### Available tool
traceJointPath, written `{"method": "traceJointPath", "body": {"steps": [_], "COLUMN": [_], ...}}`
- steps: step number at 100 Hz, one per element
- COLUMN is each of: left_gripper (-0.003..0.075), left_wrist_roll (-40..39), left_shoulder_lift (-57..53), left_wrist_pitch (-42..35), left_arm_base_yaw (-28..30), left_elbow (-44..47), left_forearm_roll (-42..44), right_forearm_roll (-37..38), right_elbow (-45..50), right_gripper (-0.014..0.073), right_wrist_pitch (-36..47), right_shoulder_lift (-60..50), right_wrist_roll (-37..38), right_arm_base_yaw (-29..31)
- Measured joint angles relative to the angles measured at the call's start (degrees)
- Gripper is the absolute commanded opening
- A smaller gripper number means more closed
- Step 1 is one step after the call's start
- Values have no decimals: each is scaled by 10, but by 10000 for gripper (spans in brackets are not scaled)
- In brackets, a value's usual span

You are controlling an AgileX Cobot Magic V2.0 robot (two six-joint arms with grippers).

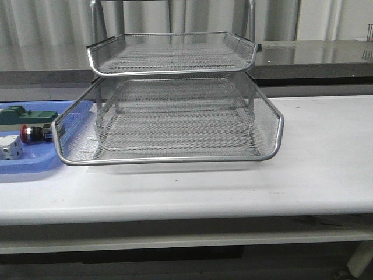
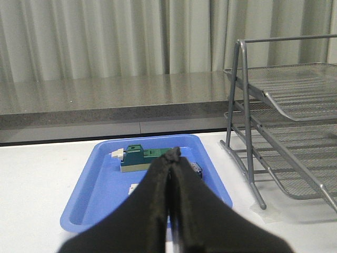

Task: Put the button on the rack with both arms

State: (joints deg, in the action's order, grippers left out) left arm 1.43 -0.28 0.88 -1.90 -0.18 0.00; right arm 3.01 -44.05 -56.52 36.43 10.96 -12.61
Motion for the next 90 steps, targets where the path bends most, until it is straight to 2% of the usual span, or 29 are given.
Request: {"method": "traceJointPath", "body": {"steps": [23, 41, 48, 55, 81, 90], "left_gripper": [-21, -21, -21, -21, -21, -21], "left_wrist_roll": [0, 0, 0, 0, 0, 0], "left_shoulder_lift": [0, 0, 0, 0, 0, 0], "left_wrist_pitch": [0, 0, 1, 1, 1, 1], "left_arm_base_yaw": [0, 0, 0, 0, 0, 0], "left_elbow": [0, 0, 0, 0, 0, 0], "left_forearm_roll": [0, 0, 0, 0, 0, 0], "right_forearm_roll": [10, 18, 22, 23, 24, 24], "right_elbow": [-1, -1, -1, -1, -1, -1], "right_gripper": [432, 431, 406, 328, -75, -71], "right_wrist_pitch": [-21, -23, -23, -23, -23, -23], "right_shoulder_lift": [-85, -108, -108, -108, -108, -108], "right_wrist_roll": [1, 1, 1, 1, 1, 1], "right_arm_base_yaw": [0, 0, 0, 0, 0, 0]}}
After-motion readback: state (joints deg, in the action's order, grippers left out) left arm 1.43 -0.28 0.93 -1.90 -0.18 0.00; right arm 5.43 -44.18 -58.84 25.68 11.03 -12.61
